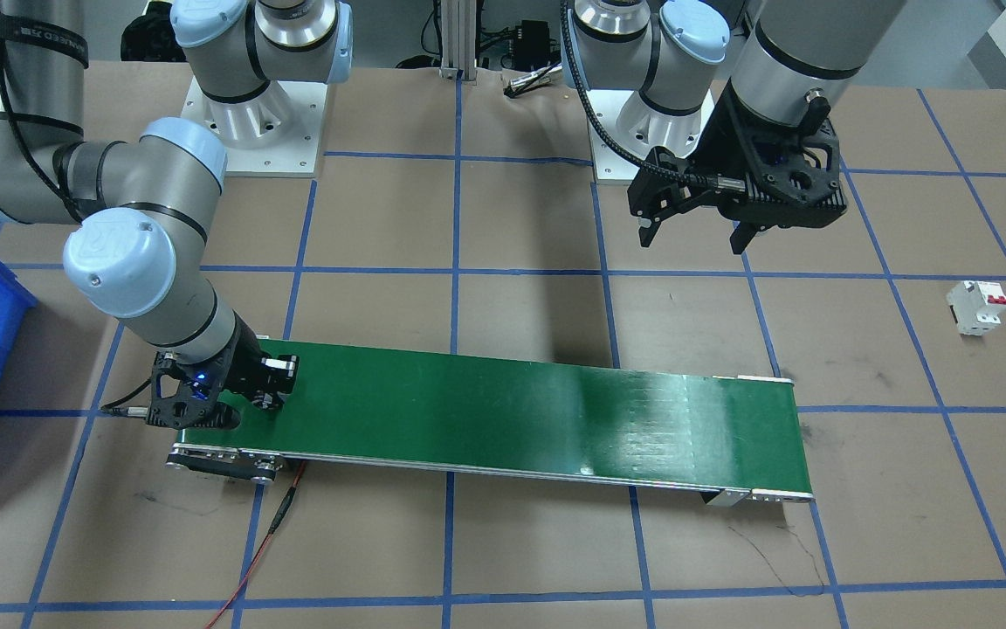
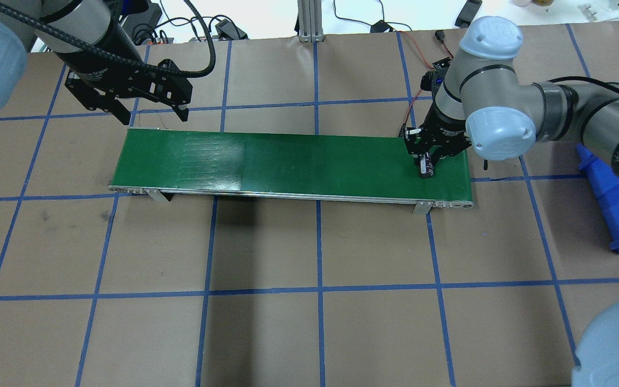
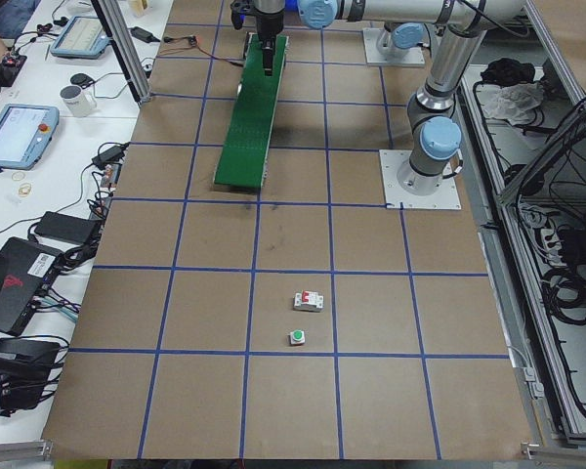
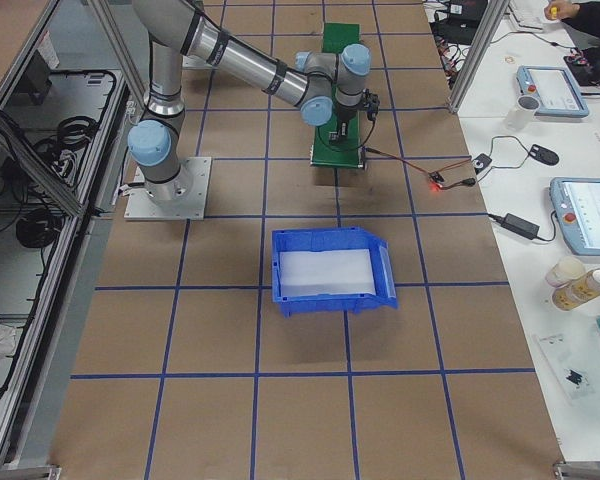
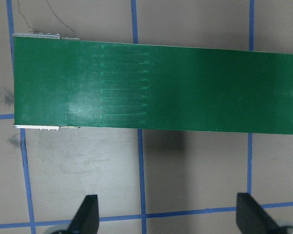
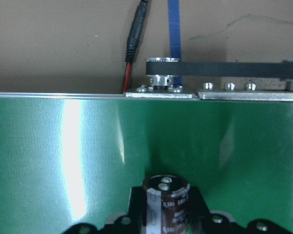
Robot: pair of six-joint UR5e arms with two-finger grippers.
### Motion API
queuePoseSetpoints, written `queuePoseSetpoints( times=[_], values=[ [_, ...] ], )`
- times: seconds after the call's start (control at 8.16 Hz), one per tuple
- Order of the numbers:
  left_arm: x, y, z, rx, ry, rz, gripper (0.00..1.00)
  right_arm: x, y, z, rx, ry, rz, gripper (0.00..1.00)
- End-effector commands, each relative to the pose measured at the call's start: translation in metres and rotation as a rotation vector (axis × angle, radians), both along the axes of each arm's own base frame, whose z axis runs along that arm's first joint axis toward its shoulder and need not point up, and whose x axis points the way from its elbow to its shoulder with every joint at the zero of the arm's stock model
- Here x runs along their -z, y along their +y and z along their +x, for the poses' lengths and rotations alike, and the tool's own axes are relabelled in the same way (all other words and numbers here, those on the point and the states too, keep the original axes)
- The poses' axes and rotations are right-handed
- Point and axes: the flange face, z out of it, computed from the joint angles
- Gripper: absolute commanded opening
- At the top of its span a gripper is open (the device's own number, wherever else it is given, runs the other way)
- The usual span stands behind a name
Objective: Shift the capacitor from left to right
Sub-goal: 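Lift the capacitor with the right gripper and carry it over the blue bin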
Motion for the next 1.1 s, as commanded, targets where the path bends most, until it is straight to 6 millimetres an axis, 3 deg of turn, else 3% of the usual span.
queuePoseSetpoints(
  times=[0.0,0.12,0.37,0.61,0.86,0.98],
  values=[
    [0.000,0.000,0.000,0.000,0.000,0.001,1.00,-0.045,-0.010,-0.021,-0.055,0.100,0.004,0.05],
    [0.000,0.000,0.000,0.000,0.000,0.001,1.00,-0.062,-0.021,-0.065,-0.133,0.154,-0.007,0.05],
    [0.000,0.000,0.000,0.000,0.000,0.001,1.00,-0.078,-0.023,-0.183,-0.213,0.159,-0.020,0.06],
    [0.000,0.000,0.000,0.002,0.000,0.001,1.00,-0.104,-0.016,-0.266,-0.332,0.187,-0.055,0.06],
    [0.000,0.000,0.000,0.002,0.000,0.001,1.00,-0.112,0.011,-0.360,-0.448,0.200,-0.058,0.06],
    [0.000,0.000,0.000,0.002,0.000,0.001,1.00,-0.104,0.023,-0.392,-0.500,0.192,-0.042,0.06]
  ],
)
